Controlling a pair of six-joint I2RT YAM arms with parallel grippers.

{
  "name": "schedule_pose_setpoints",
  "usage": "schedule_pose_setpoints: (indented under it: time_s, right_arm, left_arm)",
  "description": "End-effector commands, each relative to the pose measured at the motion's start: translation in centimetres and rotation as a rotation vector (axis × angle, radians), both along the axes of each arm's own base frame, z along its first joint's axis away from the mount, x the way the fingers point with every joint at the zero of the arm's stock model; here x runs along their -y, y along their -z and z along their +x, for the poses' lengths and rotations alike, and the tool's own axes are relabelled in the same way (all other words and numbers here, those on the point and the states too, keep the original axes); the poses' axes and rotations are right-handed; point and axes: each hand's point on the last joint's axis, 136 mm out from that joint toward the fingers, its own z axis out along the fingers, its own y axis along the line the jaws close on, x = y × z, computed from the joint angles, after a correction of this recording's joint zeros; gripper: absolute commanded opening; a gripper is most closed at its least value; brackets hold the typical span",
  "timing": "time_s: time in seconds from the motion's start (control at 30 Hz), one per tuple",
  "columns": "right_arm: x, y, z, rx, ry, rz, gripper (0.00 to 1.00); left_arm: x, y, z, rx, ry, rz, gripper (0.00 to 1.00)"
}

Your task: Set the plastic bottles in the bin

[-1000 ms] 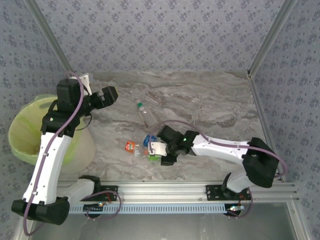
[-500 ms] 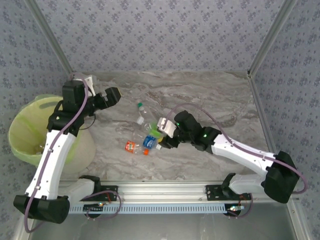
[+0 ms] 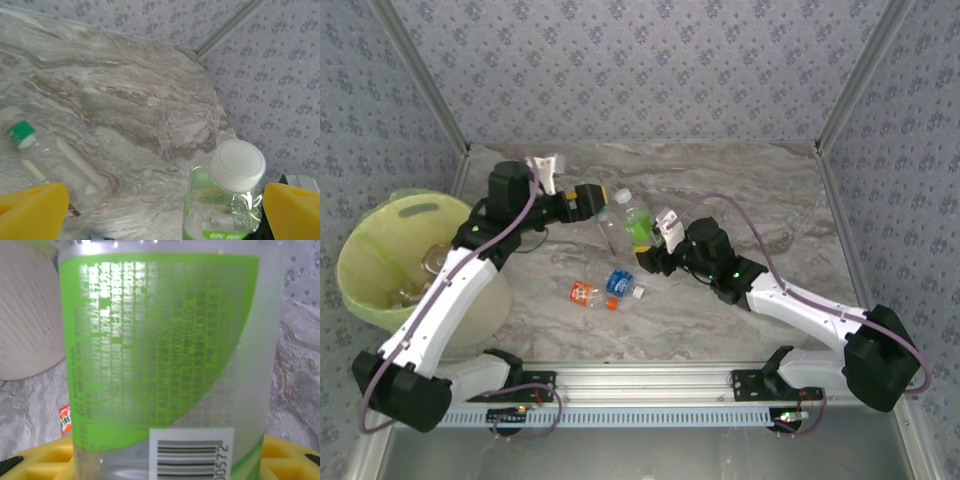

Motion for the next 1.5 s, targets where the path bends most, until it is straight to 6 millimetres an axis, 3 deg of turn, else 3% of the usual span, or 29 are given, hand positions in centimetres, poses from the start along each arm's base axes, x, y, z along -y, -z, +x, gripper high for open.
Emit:
schedule_pose_setpoints:
  time_s: [0.0, 0.2, 0.3, 0.37, 0.53, 0.8, 0.9, 1.03, 1.1, 1.23, 1.47]
  right_arm:
    - [-1.4, -2.6, 0.7, 0.038, -0.025, 0.073, 0.49]
    - [-2.5, -3.7, 1.6, 0.063, -0.025, 0.105, 0.49]
    - [-3.0, -4.5, 2.0, 0.08, -0.018, 0.135, 0.49]
    - [-3.2, -5.1, 2.1, 0.095, -0.013, 0.156, 0.5]
    - [-3.2, -5.3, 2.6, 0.105, 0.015, 0.164, 0.51]
    - [-3.5, -5.9, 2.7, 0.111, 0.008, 0.171, 0.57]
    - [-3.6, -5.8, 2.5, 0.101, -0.002, 0.16, 0.66]
    - [-3.7, -5.0, 1.8, 0.073, -0.049, 0.098, 0.84]
    - [-3.3, -4.3, 1.6, 0.067, -0.05, 0.049, 0.89]
    - [-1.0, -3.9, 1.8, 0.074, 0.018, 0.004, 1.0]
    - [3.8, -3.6, 4.1, -0.005, 0.267, 0.018, 1.0]
  left_arm:
    - [2.7, -1.2, 0.2, 0.028, 0.061, -0.02, 0.99]
    - [5.6, -0.7, 0.8, 0.039, 0.07, -0.006, 0.99]
    - [6.2, 0.8, 1.4, -0.002, 0.025, 0.015, 0.99]
    - [6.2, 1.9, 1.7, -0.03, -0.007, 0.031, 0.93]
    - [6.9, 2.2, 1.3, -0.036, 0.034, 0.009, 0.88]
    - [7.0, 2.9, 1.3, -0.052, 0.055, 0.048, 0.61]
    - [6.7, 2.0, 1.3, -0.021, 0.052, 0.058, 0.54]
    - [5.9, 0.4, 1.2, 0.034, 0.036, 0.088, 0.54]
    - [5.3, -0.4, 1.3, 0.063, 0.019, 0.102, 0.53]
    - [3.7, -2.1, 1.4, 0.112, -0.029, 0.103, 0.53]
    - [0.8, -5.0, 0.5, 0.224, -0.08, 0.133, 0.51]
